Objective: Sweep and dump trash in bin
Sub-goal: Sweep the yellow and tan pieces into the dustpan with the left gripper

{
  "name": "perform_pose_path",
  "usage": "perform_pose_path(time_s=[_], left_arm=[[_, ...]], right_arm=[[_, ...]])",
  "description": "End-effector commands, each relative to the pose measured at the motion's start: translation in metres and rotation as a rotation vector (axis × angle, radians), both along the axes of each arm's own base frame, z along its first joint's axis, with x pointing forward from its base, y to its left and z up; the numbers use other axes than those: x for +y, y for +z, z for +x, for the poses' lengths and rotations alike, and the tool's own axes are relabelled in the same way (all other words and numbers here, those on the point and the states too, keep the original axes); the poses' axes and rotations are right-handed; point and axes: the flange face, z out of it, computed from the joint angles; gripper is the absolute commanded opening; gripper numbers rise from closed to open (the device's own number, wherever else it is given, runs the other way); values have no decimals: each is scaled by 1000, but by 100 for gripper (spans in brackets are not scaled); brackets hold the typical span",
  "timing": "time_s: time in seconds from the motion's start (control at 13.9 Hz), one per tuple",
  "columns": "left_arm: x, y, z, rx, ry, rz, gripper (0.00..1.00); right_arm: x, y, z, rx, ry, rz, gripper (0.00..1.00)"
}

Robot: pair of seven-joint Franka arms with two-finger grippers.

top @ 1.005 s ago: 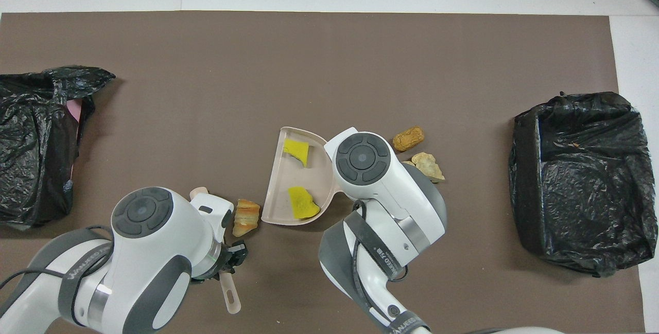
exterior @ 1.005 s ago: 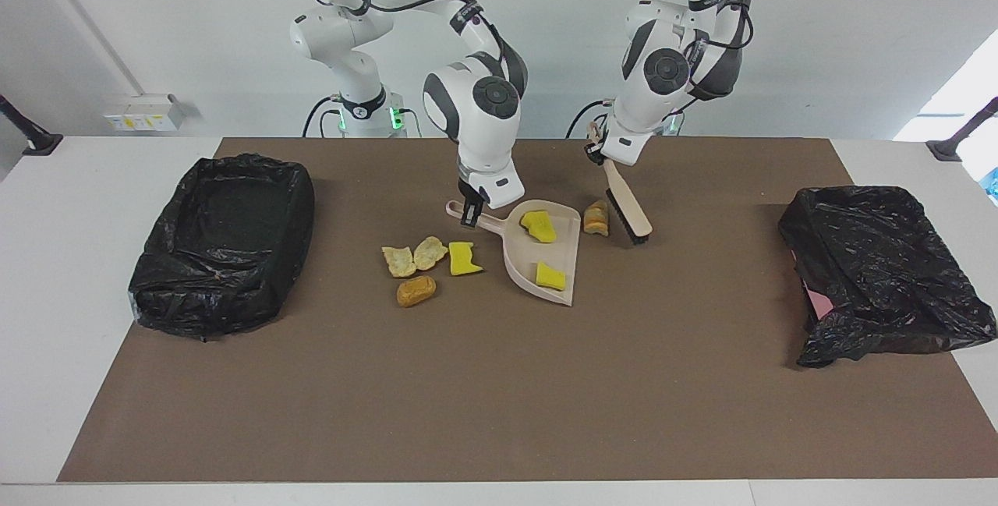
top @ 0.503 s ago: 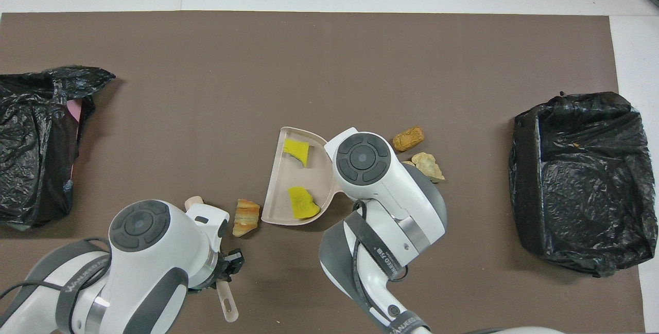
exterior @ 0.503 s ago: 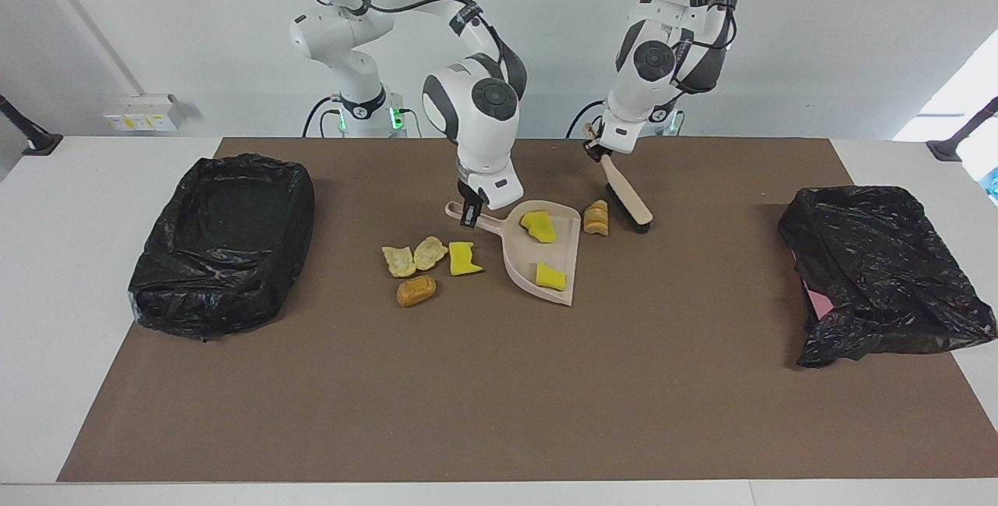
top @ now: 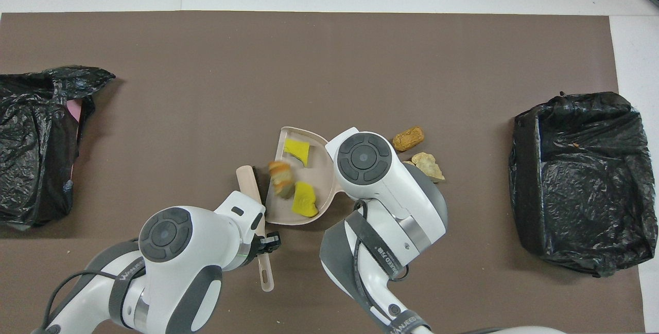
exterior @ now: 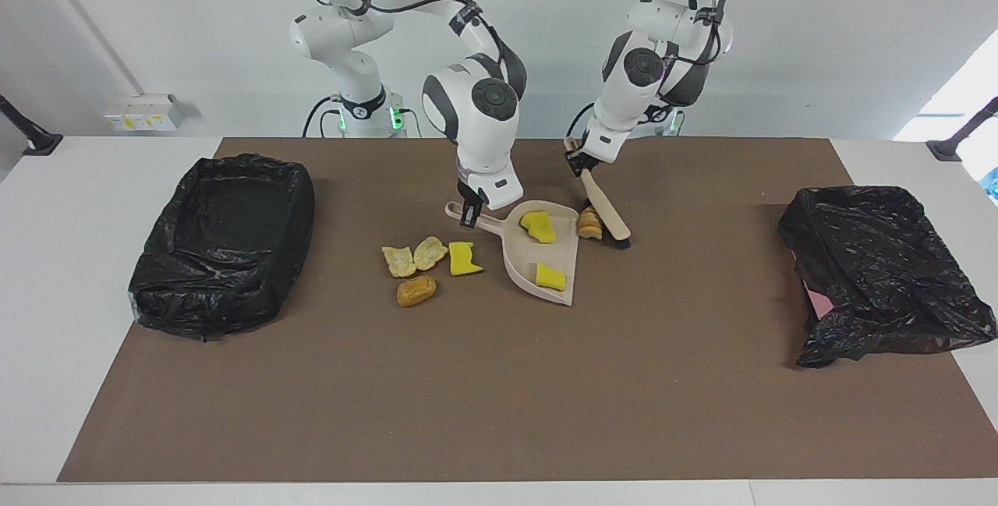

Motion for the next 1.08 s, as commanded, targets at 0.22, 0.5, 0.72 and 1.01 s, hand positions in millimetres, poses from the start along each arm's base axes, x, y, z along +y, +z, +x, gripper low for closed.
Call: perform_pose_path(time_s=[0.22, 0.5, 0.72, 1.01], left_arm=[[-36, 10, 8, -26, -145, -67, 0], [-10, 11, 25, -25, -88, -51, 0], [16, 29, 40, -46, -94, -7, 0], [20, 43, 34, -24, -114, 66, 0]], right_arm=[[-3, -2, -1, -19, 14, 1, 0], [-2, 4, 0, -21, 3, 0, 0], [-20, 30, 4, -30, -26, 3, 0], [-100, 94, 14, -9, -58, 3, 0]])
